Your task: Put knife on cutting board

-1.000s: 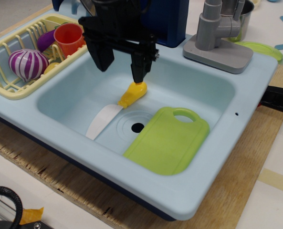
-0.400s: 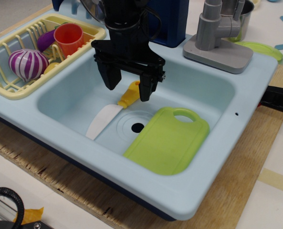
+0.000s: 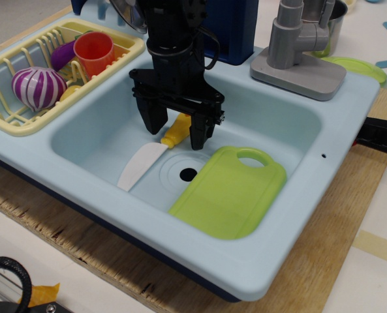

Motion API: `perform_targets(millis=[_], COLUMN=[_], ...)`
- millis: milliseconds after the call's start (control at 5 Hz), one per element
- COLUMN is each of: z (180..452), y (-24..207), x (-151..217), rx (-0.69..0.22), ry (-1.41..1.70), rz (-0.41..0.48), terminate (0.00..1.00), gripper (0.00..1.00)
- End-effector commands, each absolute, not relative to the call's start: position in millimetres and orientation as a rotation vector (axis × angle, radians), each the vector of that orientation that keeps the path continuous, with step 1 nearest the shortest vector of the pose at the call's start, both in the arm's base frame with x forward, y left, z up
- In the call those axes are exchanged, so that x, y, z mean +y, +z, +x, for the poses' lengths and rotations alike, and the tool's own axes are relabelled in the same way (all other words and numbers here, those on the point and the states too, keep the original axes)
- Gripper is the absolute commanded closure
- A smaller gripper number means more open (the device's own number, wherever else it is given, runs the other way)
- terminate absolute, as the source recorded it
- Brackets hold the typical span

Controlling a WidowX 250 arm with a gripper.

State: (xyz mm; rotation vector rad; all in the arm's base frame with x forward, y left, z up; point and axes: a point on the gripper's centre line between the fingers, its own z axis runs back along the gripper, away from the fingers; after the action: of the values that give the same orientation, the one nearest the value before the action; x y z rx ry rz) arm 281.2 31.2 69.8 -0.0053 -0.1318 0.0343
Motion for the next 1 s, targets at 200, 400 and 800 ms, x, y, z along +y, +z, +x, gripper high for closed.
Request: perform_targets(millis=[200,400,800], z=[289.3,285.6,284.6], y=[74.2,74.7,107.9], x=[35.2,35.9,28.1], rx=[-0.170,-0.169,-0.199], ry=[0.039,0.051,0.055], rz=[-0.009,-0.022,-0.020], terminate=[0.00,0.00,0.00], gripper=[1.00,0.00,0.00])
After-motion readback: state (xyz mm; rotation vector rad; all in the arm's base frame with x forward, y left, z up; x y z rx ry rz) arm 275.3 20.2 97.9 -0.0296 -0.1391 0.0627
